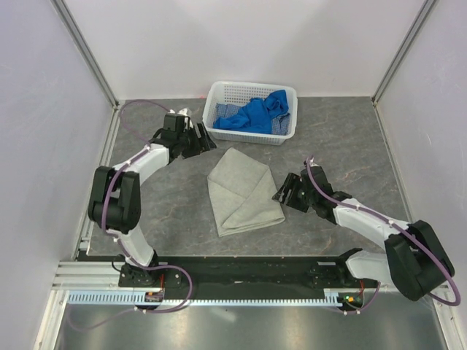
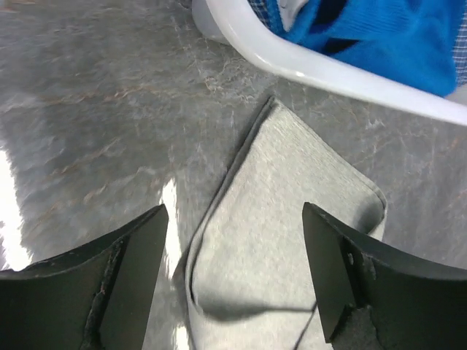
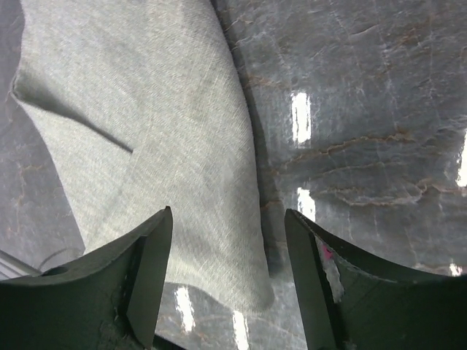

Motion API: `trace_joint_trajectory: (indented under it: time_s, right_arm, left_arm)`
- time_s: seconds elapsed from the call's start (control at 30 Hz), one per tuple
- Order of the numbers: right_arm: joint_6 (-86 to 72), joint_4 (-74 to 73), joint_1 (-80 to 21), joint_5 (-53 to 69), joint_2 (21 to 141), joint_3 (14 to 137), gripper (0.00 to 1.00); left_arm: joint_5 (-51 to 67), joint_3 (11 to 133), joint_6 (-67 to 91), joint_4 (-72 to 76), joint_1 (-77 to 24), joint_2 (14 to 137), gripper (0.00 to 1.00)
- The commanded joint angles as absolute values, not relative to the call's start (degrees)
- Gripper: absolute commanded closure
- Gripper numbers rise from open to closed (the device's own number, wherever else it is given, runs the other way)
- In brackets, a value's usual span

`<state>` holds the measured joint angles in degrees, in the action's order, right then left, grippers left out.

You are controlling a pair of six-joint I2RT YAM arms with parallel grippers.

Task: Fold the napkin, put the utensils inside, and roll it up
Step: Fold the napkin, then roll the napkin with the utensil

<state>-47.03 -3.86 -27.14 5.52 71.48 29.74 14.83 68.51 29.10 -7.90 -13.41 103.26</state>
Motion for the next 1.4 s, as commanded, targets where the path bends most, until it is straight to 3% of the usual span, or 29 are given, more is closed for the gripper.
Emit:
trace_joint_trajectory:
  time_s: [0.0,0.17,0.43,0.8,1.07,1.37]
  right_arm:
    - [-44.3,-7.5,-27.1,7.4,67.9,29.1,0.29]
    - [-41.0,-6.7,-27.2,8.7,66.5,26.5,0.34]
    - [-38.7,-5.4,-27.2,9.8,69.3,26.5,0.45]
    - [-36.3,-6.2,-27.2,10.4,70.1,25.4,0.56]
    - [-36.2,-6.9,-27.4,9.7,69.5,25.8,0.57]
    - [-35.9,-7.3,-27.9,8.8,70.4,26.3,0.58]
  left_arm:
    - [9.1,60.3,27.8,-9.6,-14.2,90.0,0.18]
    - [12.6,44.4,31.8,-6.0,-16.5,78.4,0.18]
    - [18.1,30.6,38.4,-4.7,-21.1,66.8,0.19]
    - [22.0,23.1,44.6,-4.5,-26.4,63.2,0.19]
    - [23.8,20.5,46.2,-6.2,-27.9,62.0,0.20]
    - [27.3,17.9,51.0,1.9,-28.8,62.8,0.20]
